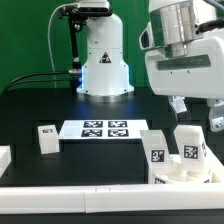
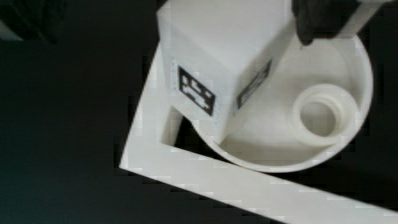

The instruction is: Assemble stool

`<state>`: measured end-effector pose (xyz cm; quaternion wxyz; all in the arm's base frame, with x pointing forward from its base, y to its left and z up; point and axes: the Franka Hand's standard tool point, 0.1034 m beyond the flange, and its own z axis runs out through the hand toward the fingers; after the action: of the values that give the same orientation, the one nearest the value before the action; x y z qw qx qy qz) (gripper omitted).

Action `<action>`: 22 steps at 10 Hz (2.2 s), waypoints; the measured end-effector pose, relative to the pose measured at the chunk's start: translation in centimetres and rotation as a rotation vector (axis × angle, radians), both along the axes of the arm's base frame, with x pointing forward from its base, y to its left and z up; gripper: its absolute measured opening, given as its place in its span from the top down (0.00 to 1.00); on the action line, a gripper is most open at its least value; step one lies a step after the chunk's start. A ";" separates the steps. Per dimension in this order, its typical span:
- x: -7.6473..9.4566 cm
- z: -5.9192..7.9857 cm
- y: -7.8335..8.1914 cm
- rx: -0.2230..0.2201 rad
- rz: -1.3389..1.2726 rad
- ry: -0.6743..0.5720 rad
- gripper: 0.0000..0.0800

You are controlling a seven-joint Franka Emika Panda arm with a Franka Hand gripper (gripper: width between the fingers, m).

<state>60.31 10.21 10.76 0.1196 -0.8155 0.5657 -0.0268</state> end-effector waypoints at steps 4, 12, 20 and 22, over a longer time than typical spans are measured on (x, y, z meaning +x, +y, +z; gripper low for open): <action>-0.3 0.7 -0.1 -0.129 0.503 -0.026 0.19; 0.4 1.1 -0.7 -0.282 1.282 -0.080 0.19; 0.8 1.0 -1.1 -0.364 1.823 -0.104 0.19; -0.2 0.3 -0.4 -0.330 1.929 -0.082 0.19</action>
Offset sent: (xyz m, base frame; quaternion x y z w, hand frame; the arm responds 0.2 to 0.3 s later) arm -0.0119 -0.0001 0.0174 -0.0807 -0.0120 -0.3946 0.9152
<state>60.12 9.80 11.05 -0.0058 -0.9329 -0.3592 -0.0247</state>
